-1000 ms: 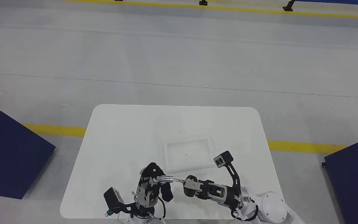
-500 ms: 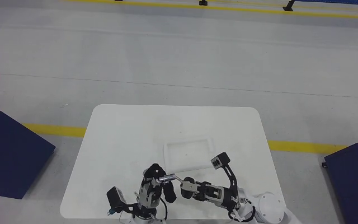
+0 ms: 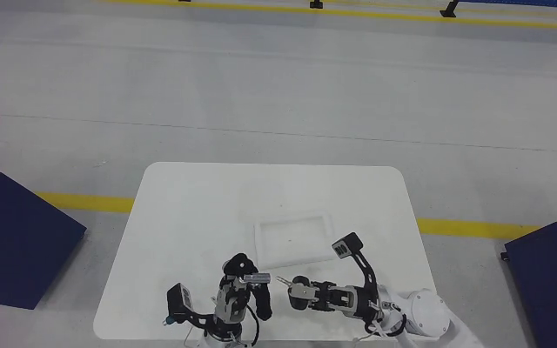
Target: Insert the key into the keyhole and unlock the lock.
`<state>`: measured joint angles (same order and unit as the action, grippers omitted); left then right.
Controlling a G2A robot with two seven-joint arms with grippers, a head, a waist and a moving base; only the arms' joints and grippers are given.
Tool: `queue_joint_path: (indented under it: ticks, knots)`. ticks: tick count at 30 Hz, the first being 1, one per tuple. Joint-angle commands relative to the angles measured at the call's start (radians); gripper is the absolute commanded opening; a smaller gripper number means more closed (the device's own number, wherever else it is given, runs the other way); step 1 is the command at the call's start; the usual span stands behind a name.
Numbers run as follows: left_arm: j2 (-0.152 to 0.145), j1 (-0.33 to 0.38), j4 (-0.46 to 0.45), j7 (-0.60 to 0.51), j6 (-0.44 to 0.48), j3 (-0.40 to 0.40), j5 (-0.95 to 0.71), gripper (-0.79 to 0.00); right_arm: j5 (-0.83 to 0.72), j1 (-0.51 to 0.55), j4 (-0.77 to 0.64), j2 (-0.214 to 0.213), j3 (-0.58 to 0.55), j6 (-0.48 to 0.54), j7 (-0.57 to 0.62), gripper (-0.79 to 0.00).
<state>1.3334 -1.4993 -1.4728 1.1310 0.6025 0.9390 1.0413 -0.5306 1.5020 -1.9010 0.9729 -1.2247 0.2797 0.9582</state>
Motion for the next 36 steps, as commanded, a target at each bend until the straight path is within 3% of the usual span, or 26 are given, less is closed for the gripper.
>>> queue_joint_path:
  ticks: [1, 8, 36]
  knots:
    - [0.001, 0.0, -0.002, -0.009, 0.013, 0.001, -0.009, -0.785, -0.007, 0.0, 0.0, -0.002, -0.008, -0.002, 0.028, -0.785]
    - [-0.003, -0.002, -0.004, -0.068, 0.096, 0.01, -0.013, -0.785, -0.025, -0.026, 0.019, -0.012, -0.044, -0.058, 0.159, -0.785]
    - [-0.003, -0.032, -0.057, -0.157, 0.119, 0.03, -0.035, -0.785, -0.027, -0.072, 0.012, -0.013, -0.049, -0.11, 0.198, -0.785]
